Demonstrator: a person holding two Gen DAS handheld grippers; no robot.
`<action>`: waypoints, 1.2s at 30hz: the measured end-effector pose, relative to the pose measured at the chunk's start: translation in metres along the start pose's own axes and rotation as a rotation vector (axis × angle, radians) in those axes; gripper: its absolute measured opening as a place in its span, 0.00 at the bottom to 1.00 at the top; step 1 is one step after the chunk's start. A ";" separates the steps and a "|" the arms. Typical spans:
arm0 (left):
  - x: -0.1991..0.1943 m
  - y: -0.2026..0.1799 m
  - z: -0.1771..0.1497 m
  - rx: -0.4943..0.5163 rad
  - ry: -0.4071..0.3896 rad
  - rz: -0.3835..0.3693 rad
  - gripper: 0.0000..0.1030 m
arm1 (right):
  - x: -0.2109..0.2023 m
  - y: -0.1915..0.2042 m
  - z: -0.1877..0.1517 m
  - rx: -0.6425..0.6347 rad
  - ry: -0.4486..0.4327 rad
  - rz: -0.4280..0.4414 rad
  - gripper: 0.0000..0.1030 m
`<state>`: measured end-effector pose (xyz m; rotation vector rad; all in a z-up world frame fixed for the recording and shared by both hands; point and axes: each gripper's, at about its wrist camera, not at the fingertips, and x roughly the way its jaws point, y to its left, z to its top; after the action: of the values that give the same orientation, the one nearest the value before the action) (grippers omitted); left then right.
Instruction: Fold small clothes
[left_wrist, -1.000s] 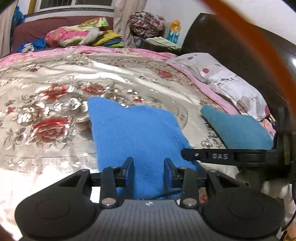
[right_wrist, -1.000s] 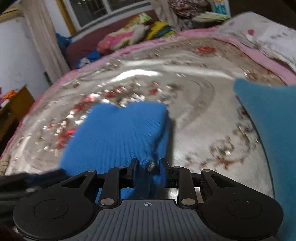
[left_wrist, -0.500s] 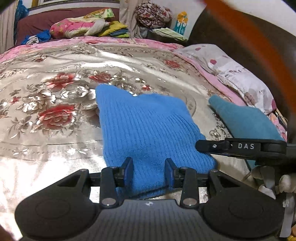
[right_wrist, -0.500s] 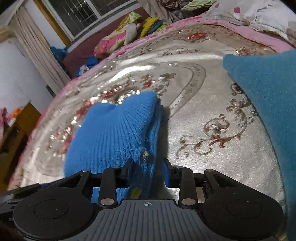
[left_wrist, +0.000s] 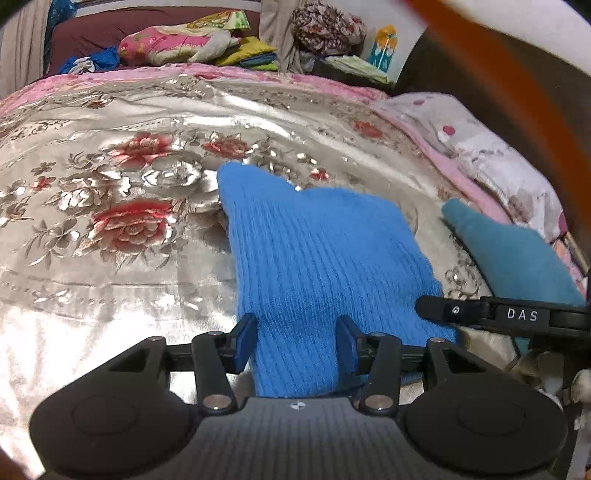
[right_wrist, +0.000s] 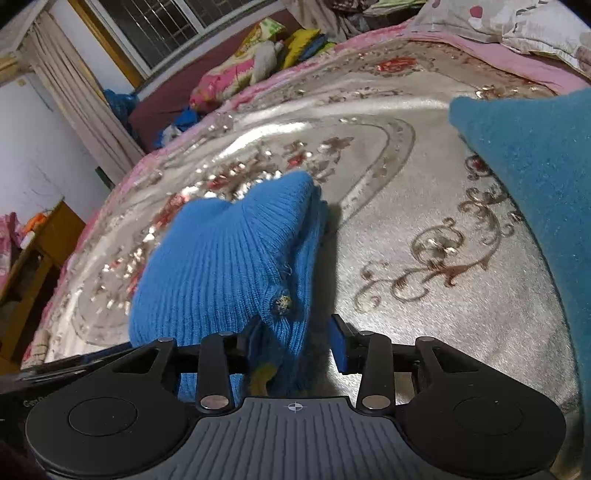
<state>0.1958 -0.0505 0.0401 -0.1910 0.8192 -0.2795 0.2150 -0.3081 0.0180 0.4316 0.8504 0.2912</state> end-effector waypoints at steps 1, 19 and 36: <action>0.001 0.002 0.001 -0.017 -0.005 -0.009 0.53 | 0.001 -0.003 0.001 0.021 0.000 0.019 0.40; 0.009 0.033 0.015 -0.163 -0.044 -0.083 0.58 | 0.010 -0.006 0.005 0.042 0.017 0.050 0.56; 0.015 0.010 0.008 -0.040 -0.019 -0.063 0.54 | 0.019 0.002 -0.006 0.073 0.065 0.123 0.29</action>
<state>0.2132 -0.0450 0.0327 -0.2565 0.8017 -0.3201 0.2225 -0.2973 0.0031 0.5455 0.9014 0.3904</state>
